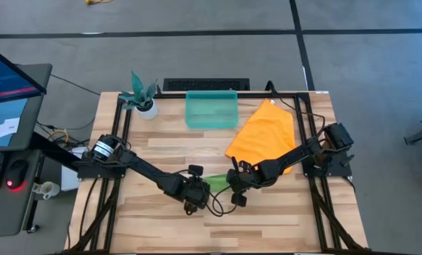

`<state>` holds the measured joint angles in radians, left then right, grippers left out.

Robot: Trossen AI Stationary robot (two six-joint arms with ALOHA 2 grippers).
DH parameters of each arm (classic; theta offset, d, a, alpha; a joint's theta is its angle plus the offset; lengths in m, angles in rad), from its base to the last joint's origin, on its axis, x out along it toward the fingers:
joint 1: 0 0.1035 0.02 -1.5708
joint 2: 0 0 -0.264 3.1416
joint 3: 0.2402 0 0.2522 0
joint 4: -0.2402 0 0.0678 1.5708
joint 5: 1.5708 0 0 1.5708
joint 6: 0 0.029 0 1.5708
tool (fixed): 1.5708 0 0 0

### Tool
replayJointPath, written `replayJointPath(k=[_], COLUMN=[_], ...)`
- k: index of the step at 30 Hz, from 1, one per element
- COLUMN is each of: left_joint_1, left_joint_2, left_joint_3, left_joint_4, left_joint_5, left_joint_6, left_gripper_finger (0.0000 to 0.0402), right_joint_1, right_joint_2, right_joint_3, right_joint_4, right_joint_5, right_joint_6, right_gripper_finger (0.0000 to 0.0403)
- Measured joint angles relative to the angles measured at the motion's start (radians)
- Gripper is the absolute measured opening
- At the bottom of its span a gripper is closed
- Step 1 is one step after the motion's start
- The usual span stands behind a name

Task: Roll microfiber towels into tight, uniform cylinder then place into a basket
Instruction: Roll the green towel

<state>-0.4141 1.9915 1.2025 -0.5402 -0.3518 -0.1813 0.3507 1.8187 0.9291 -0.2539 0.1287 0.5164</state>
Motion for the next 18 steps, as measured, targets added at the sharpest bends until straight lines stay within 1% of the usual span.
replayJointPath(k=[4, 14, 18], left_joint_1=[0.000, 0.000, -0.001], left_joint_2=[0.000, 0.000, 0.000], left_joint_3=[0.002, 0.002, 0.002], left_joint_4=[-0.005, -0.005, -0.005], left_joint_5=[0.011, 0.017, 0.012], left_joint_6=[-0.031, -0.026, -0.033], left_gripper_finger=[0.0088, 0.0088, 0.0088], right_joint_1=[-0.001, -0.005, -0.011], right_joint_2=[0.000, 0.000, -0.025], right_joint_3=[0.000, 0.004, 0.011], right_joint_4=[0.000, 0.006, -0.026], right_joint_5=[-0.012, -0.037, -0.043], right_joint_6=[0.006, 0.006, -0.013], right_gripper_finger=[0.0042, 0.0140, 0.0158])
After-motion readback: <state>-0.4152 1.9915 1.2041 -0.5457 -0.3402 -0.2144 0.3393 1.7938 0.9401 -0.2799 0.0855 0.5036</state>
